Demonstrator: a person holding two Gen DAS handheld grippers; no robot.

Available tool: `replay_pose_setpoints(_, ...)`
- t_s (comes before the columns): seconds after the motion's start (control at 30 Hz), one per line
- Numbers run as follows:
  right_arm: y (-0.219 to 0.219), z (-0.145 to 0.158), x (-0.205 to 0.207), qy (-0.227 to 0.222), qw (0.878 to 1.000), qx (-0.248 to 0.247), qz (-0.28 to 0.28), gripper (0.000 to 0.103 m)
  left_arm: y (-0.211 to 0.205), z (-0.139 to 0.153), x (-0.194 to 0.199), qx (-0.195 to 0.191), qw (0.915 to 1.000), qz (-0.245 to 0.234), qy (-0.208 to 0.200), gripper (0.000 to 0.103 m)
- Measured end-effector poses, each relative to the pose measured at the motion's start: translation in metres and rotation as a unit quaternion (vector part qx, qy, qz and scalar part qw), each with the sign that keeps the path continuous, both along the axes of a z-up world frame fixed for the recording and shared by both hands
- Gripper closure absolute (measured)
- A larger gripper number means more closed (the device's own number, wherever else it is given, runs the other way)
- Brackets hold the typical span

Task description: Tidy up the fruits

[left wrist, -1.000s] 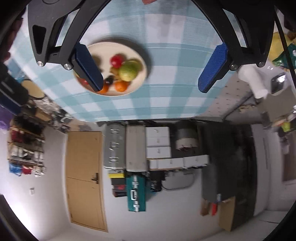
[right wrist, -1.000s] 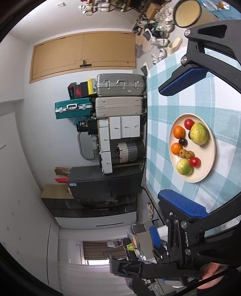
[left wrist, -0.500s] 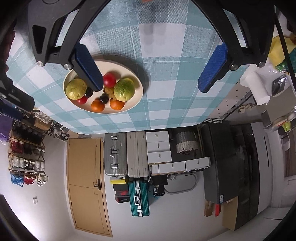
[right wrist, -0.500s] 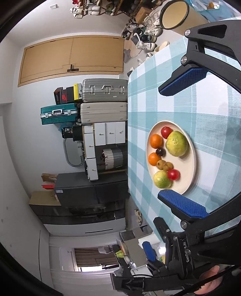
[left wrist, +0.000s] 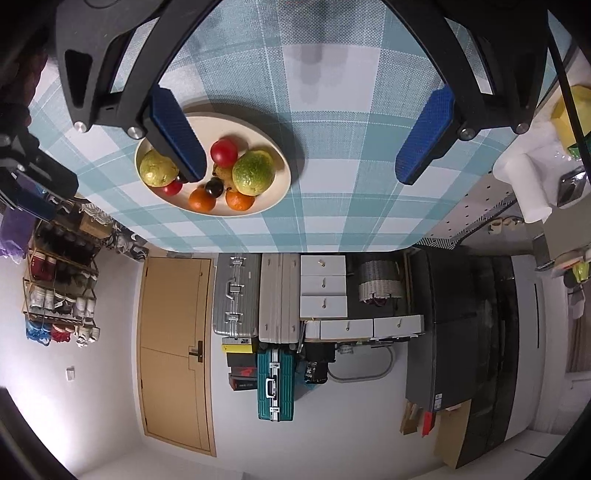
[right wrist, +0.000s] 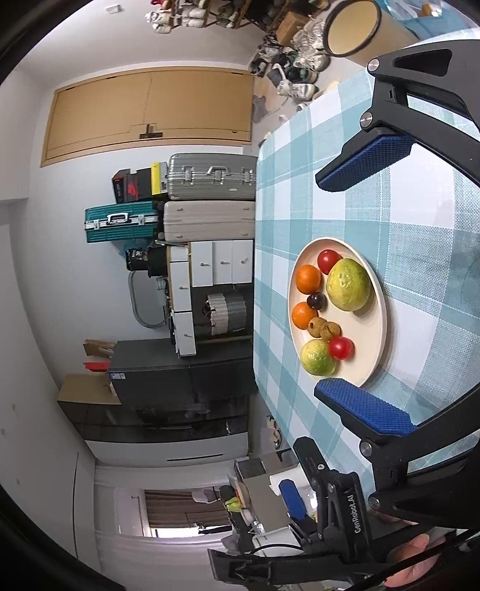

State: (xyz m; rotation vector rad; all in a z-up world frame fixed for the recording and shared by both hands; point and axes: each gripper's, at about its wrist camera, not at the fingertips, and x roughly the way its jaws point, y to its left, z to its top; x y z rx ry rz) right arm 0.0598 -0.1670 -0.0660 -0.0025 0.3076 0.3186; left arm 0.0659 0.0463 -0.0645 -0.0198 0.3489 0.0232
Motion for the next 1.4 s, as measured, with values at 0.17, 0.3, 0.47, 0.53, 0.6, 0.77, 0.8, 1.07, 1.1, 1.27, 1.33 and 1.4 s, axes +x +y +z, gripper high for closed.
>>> replay_pose_setpoints(0.17,0.0096,-0.0013,-0.0016,-0.006,1.0,-0.02,0.01,0.0,-0.005,0.0013,-0.0037,0.01,0.9998,-0.005,-0.014,0.001)
replay_pose_setpoints(0.3,0.0094,-0.0023,0.0,-0.004,1.0,-0.021,0.005,0.0,-0.006,0.0013,-0.0053,0.008,0.9999,-0.006,-0.013,0.001)
replay_pose_setpoints(0.47,0.0085,-0.0029,0.0009,-0.005,1.0,-0.021,0.005,0.0,-0.0063,0.002,-0.0085,0.008,0.9998,-0.006,-0.018,0.001)
replay_pose_setpoints(0.53,0.0082,-0.003,0.0009,-0.004,1.0,-0.019,0.005,0.0,-0.0063,0.0021,-0.0084,0.007,0.9998,-0.006,-0.019,0.001)
replay_pose_setpoints(0.6,0.009,-0.0031,0.0012,-0.004,1.0,-0.02,0.005,0.0,-0.0064,0.0021,-0.0082,0.007,0.9998,-0.006,-0.018,0.001)
replay_pose_setpoints(0.77,0.0089,-0.003,0.0004,-0.004,1.0,-0.02,0.005,0.0,-0.0062,0.0021,-0.0083,0.007,0.9998,-0.005,-0.018,0.001)
replay_pose_setpoints(0.8,0.0089,-0.0031,0.0006,-0.004,1.0,-0.02,0.005,0.0,-0.0063,0.002,-0.0084,0.007,0.9998,-0.004,-0.018,0.001)
replay_pose_setpoints(1.07,0.0088,-0.0031,0.0005,-0.004,1.0,-0.02,0.005,0.0,-0.0043,0.0023,-0.01,0.007,0.9998,-0.002,-0.019,0.001)
replay_pose_setpoints(1.1,0.0087,-0.0031,0.0006,-0.004,1.0,-0.02,0.005,0.0,-0.0043,0.0022,-0.01,0.007,0.9998,-0.002,-0.019,0.001)
replay_pose_setpoints(1.27,0.0087,-0.0031,0.0005,-0.004,1.0,-0.02,0.005,0.0,-0.0043,0.0024,-0.0101,0.007,0.9998,-0.003,-0.019,0.001)
replay_pose_setpoints(1.33,0.009,-0.0032,0.0007,-0.004,1.0,-0.02,0.005,0.0,-0.0044,0.0023,-0.01,0.007,0.9998,-0.003,-0.019,0.001)
replay_pose_setpoints(1.4,0.0087,-0.0029,0.0003,-0.004,1.0,-0.02,0.005,0.0,-0.0045,0.0023,-0.0101,0.007,0.9998,-0.003,-0.019,0.001)
